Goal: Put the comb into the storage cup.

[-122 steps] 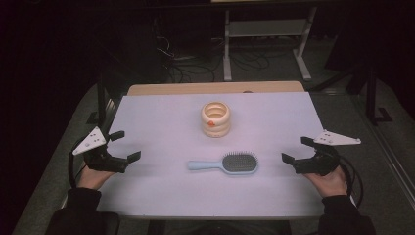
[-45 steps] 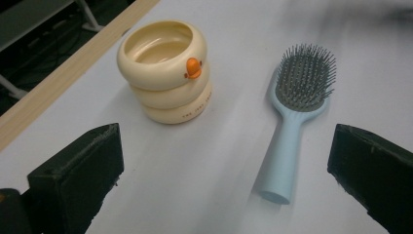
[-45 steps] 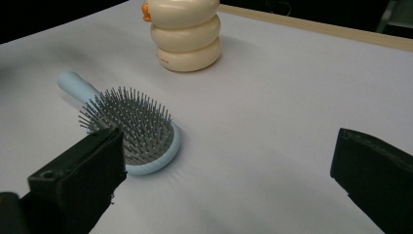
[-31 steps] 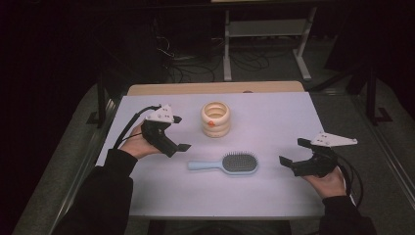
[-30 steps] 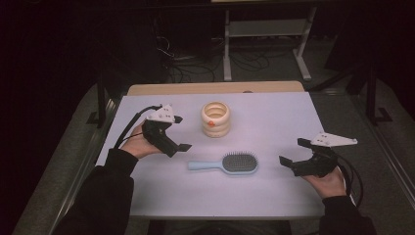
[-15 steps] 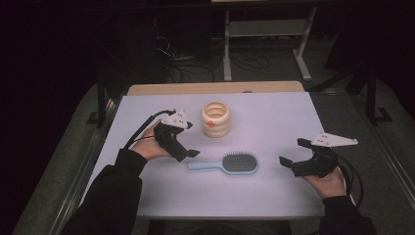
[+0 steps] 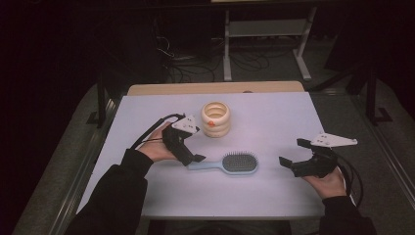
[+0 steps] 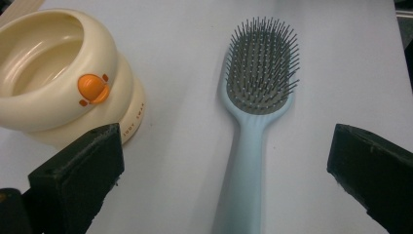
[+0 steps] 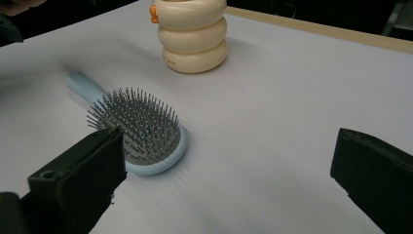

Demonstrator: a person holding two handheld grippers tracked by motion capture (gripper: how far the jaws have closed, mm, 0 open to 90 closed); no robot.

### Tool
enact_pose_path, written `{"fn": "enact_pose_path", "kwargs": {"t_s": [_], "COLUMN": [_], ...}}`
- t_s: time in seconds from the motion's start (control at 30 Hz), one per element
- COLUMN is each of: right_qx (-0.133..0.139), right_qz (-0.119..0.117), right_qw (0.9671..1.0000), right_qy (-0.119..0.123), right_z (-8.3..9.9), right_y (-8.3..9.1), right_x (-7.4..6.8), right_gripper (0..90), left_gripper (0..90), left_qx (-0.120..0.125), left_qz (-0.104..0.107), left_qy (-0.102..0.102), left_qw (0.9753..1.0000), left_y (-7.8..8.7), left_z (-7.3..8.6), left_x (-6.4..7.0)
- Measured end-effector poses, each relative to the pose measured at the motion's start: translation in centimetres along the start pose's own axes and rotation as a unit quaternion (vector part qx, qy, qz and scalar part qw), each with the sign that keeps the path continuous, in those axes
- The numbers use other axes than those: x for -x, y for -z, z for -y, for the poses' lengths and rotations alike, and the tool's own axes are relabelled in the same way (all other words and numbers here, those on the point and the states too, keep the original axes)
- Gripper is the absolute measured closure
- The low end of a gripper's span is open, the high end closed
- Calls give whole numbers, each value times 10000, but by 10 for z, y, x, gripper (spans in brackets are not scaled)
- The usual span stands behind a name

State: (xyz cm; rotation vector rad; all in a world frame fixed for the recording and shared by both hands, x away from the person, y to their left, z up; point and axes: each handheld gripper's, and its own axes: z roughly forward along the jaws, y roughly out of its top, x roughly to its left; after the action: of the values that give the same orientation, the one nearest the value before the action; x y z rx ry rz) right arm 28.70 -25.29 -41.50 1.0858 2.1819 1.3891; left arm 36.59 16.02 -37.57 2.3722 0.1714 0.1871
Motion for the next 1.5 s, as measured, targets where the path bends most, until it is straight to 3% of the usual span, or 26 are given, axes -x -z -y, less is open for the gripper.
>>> {"fn": "enact_pose_path", "kwargs": {"t_s": [0.53,1.1,1.2,1.33,1.5], "right_qx": [-14,-37,-29,-45,-59], "right_qz": [-20,-40,-40,-44,-51], "right_qw": [10000,10000,10000,10000,10000], "right_qy": [0,19,13,14,7], "right_z": [0,0,0,0,0], "right_y": [0,-1,-1,-1,-2], "right_x": [0,-1,-1,-1,-1], "right_gripper": [0,0,0,0,0], "left_gripper": [0,0,0,0,0], "left_qx": [-289,-592,-708,-992,-1101], "left_qz": [302,558,642,775,859], "left_qy": [-180,-325,-328,-413,-417], "left_qw": [9990,9961,9949,9912,9893], "left_y": [-21,-47,-56,-68,-79], "left_z": [-7,-10,-9,-5,-3], "left_x": [8,13,15,19,19]}}
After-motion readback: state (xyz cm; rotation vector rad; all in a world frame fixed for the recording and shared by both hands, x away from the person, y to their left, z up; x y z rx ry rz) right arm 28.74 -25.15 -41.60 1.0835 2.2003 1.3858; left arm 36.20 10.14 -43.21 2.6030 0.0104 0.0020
